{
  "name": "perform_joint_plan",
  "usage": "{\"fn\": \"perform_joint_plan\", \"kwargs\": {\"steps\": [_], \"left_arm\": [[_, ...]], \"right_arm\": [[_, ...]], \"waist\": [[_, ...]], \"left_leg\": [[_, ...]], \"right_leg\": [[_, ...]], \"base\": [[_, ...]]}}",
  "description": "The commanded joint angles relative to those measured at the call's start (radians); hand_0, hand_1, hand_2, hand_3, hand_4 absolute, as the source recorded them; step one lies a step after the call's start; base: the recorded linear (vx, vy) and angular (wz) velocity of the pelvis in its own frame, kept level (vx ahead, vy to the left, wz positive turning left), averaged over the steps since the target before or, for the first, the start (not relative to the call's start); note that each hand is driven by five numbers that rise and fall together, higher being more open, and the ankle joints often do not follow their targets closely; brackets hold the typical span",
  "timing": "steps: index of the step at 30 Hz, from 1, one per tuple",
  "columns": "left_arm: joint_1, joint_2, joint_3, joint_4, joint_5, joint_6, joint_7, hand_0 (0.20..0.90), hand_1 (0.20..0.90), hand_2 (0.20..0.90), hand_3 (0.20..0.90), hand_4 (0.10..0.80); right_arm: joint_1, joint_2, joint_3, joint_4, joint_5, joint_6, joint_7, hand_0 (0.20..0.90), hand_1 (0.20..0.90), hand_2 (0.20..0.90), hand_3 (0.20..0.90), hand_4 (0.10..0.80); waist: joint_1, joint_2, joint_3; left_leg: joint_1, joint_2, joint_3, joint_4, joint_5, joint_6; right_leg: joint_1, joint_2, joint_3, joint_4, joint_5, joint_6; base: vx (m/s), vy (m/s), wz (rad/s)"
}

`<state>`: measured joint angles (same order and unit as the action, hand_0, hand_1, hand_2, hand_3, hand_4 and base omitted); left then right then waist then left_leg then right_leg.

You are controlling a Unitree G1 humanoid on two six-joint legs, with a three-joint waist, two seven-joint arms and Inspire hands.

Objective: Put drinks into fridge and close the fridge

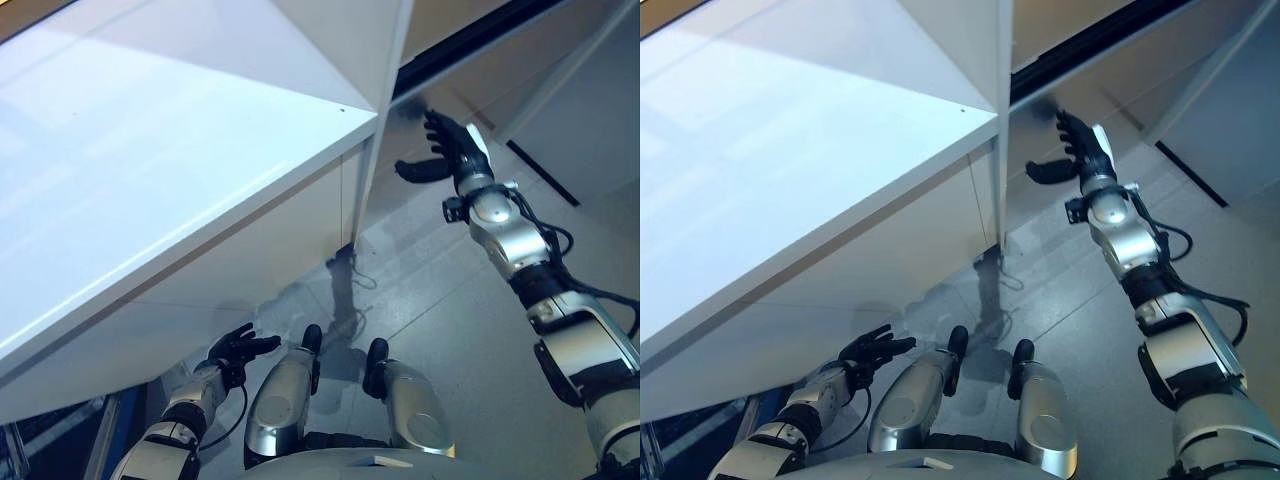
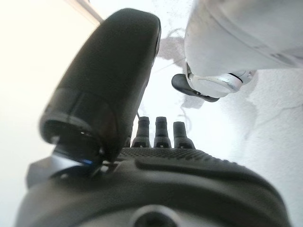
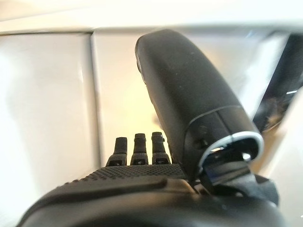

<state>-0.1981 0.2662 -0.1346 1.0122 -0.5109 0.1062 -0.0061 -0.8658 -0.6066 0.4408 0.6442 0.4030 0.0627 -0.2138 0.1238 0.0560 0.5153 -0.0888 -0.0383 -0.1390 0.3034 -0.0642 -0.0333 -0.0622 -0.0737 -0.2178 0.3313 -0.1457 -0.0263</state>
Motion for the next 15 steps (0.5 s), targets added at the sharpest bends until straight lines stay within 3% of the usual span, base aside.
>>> {"fn": "perform_joint_plan", "kwargs": {"steps": [1,8,11,12,15], "left_arm": [[0.073,0.072,-0.095,-0.02,0.023,-0.048,-0.024,0.9,0.9,0.9,0.9,0.8],[0.144,0.057,-0.045,-0.021,0.018,-0.069,0.02,0.9,0.9,0.9,0.9,0.8],[0.185,0.048,-0.009,-0.028,0.011,-0.087,0.035,0.9,0.9,0.9,0.9,0.8],[0.213,0.046,0.017,-0.043,0.019,-0.09,0.035,0.9,0.9,0.9,0.9,0.8],[0.252,0.036,0.056,-0.072,0.018,-0.081,0.036,0.9,0.9,0.9,0.9,0.8]], "right_arm": [[-0.235,0.11,0.003,-0.096,-0.02,-0.238,-0.025,0.9,0.9,0.9,0.9,0.8],[0.003,0.106,-0.09,-0.205,0.04,-0.203,0.011,0.9,0.9,0.9,0.9,0.8],[0.196,0.12,-0.122,-0.279,0.022,-0.157,0.065,0.9,0.9,0.9,0.9,0.8],[0.355,0.122,-0.17,-0.298,-0.007,-0.162,0.129,0.9,0.9,0.9,0.9,0.8],[0.602,0.129,-0.233,-0.299,-0.068,-0.198,0.151,0.9,0.9,0.9,0.9,0.8]], "waist": [[0.067,-0.088,-0.185],[0.019,-0.11,-0.266],[-0.019,-0.113,-0.31],[-0.045,-0.112,-0.337],[-0.083,-0.11,-0.373]], "left_leg": [[-0.034,-0.056,0.072,0.033,-0.091,0.074],[0.043,-0.04,0.097,-0.078,-0.062,0.068],[0.075,-0.03,0.121,-0.128,-0.05,0.068],[0.094,-0.026,0.135,-0.155,-0.048,0.068],[0.124,-0.017,0.159,-0.202,-0.04,0.069]], "right_leg": [[0.039,-0.012,0.026,-0.093,0.035,0.019],[0.078,-0.016,0.049,-0.183,0.078,0.054],[0.088,-0.012,0.073,-0.222,0.098,0.066],[0.093,-0.007,0.088,-0.24,0.105,0.073],[0.101,0.002,0.107,-0.272,0.119,0.084]], "base": [[-0.036,0.012,0.1],[-0.046,0.006,0.0],[-0.041,-0.019,-0.14],[-0.044,-0.043,-0.21],[-0.032,-0.052,-0.24]]}}
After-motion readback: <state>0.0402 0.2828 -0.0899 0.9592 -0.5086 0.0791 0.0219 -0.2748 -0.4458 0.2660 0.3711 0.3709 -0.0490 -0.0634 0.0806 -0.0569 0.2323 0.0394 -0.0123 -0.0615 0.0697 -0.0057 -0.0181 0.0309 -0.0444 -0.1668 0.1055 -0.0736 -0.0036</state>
